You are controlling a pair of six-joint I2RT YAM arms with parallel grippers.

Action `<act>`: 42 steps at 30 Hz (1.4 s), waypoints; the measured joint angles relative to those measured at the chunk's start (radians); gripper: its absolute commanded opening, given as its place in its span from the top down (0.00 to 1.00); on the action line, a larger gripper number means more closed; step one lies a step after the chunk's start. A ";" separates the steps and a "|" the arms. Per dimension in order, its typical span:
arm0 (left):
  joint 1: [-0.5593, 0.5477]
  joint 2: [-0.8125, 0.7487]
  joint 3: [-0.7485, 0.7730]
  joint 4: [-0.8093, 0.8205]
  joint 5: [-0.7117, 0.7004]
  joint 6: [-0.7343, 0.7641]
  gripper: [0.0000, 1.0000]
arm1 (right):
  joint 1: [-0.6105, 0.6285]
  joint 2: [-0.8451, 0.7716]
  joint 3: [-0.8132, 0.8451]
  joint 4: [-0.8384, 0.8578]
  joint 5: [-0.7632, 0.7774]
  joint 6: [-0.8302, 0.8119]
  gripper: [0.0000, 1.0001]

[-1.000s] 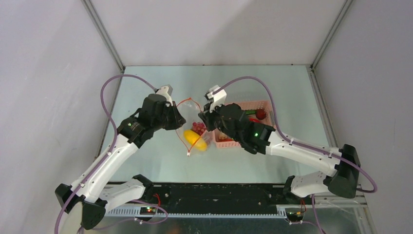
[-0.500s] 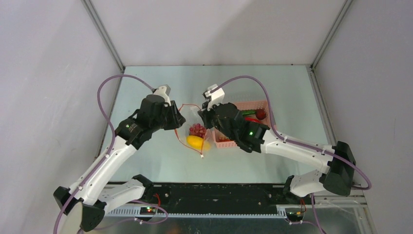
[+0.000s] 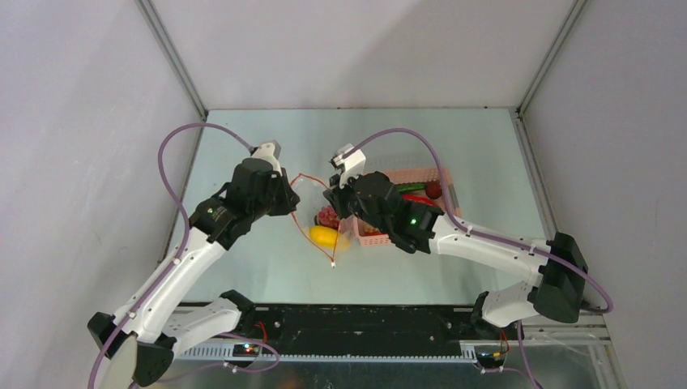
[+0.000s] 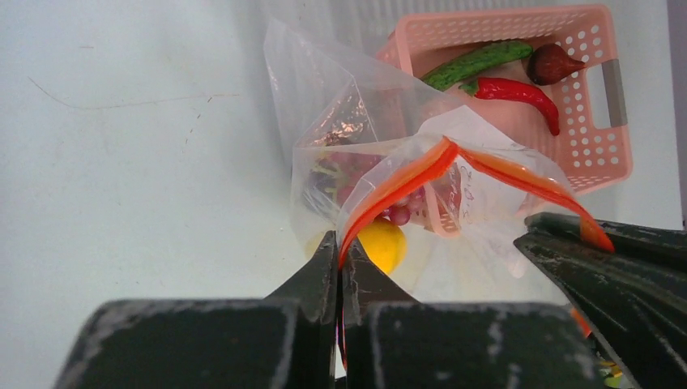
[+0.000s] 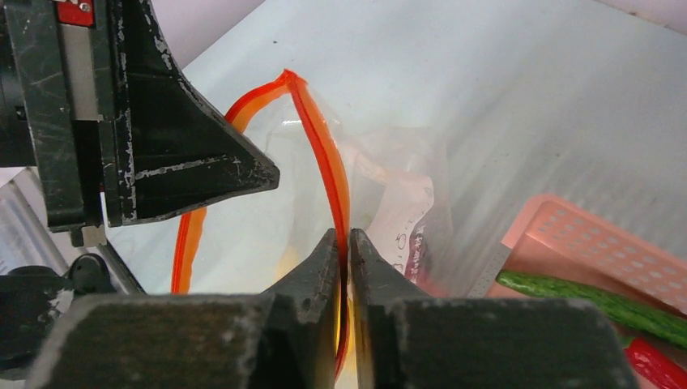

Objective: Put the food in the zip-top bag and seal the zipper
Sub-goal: Adjust the zipper food storage bag at the center of the board, then pick up the fake vegetable from the bin.

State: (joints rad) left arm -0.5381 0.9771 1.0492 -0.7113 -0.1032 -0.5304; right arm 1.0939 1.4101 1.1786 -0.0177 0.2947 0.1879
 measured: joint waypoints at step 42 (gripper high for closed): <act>-0.037 0.041 0.000 0.021 0.142 0.060 1.00 | -0.548 0.173 -0.062 -0.524 -0.149 -0.641 0.20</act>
State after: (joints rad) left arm -0.5755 1.0183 1.0496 -0.6903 0.0391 -0.4702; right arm 0.5457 1.5833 1.1164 -0.5415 0.1455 -0.4534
